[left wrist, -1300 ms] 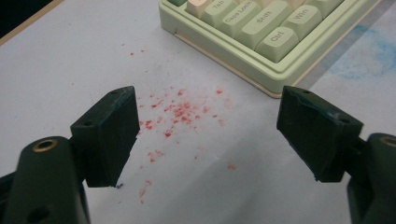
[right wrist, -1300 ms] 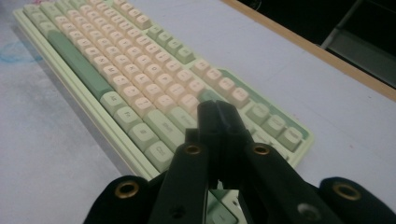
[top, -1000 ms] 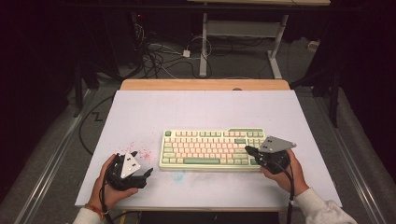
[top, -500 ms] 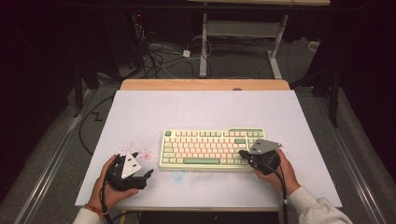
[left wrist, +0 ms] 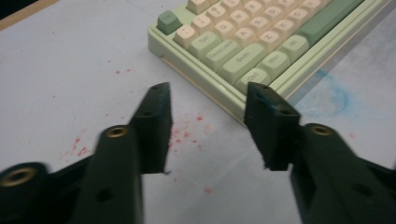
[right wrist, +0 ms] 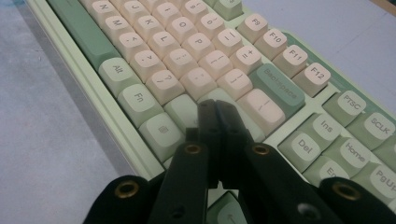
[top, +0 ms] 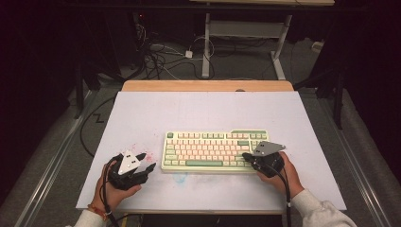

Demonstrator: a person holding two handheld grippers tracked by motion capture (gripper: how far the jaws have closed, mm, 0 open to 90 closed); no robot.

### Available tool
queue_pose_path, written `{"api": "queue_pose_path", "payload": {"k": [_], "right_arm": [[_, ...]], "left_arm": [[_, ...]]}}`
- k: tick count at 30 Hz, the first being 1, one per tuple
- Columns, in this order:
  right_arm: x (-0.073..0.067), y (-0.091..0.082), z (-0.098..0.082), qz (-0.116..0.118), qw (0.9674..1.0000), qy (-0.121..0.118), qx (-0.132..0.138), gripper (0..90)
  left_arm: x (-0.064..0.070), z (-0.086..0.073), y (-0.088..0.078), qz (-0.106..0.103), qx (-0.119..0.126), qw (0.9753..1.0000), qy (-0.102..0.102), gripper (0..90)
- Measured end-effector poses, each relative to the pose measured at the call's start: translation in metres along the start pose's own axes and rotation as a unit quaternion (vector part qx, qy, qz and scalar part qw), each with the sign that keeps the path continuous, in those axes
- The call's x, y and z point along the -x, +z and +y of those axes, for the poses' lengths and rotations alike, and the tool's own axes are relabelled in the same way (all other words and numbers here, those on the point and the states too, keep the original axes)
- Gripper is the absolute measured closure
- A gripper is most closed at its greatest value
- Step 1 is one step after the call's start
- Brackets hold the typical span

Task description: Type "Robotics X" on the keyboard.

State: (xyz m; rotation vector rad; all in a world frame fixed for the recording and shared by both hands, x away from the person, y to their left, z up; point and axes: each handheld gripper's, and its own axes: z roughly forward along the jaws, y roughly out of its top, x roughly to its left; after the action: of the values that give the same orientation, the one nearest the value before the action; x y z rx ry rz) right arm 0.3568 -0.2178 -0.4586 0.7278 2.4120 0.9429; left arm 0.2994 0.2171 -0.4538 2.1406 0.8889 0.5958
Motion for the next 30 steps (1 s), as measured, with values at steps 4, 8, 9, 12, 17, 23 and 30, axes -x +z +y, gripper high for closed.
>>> {"api": "queue_pose_path", "payload": {"k": [4,8,9,12,17,23,30], "right_arm": [[0.000,0.000,0.000,0.000,1.0000,0.001,0.002,90.0],[-0.001,0.000,-0.001,-0.002,1.0000,0.001,0.003,90.0],[-0.001,0.000,-0.001,-0.002,1.0000,0.001,0.003,90.0],[-0.001,0.000,-0.001,-0.002,1.0000,0.000,0.003,90.0],[-0.001,0.000,-0.001,-0.003,1.0000,0.001,0.003,90.0],[-0.001,0.000,-0.001,-0.004,1.0000,0.000,0.004,90.0],[-0.002,0.000,-0.001,-0.006,1.0000,-0.003,0.004,90.0]], "left_arm": [[-0.002,0.009,0.002,-0.022,-0.009,0.9997,-0.009,74.5],[-0.002,0.018,0.007,-0.038,-0.021,0.9991,-0.005,86.5],[-0.001,0.020,0.009,-0.037,-0.026,0.9990,0.000,87.1],[0.000,0.026,0.014,-0.051,-0.031,0.9982,0.000,87.5],[0.001,0.036,0.019,-0.052,-0.036,0.9980,0.006,87.4],[0.005,0.054,0.032,-0.059,-0.049,0.9968,0.023,87.4],[0.010,0.076,0.050,-0.071,-0.055,0.9952,0.039,87.4]]}}
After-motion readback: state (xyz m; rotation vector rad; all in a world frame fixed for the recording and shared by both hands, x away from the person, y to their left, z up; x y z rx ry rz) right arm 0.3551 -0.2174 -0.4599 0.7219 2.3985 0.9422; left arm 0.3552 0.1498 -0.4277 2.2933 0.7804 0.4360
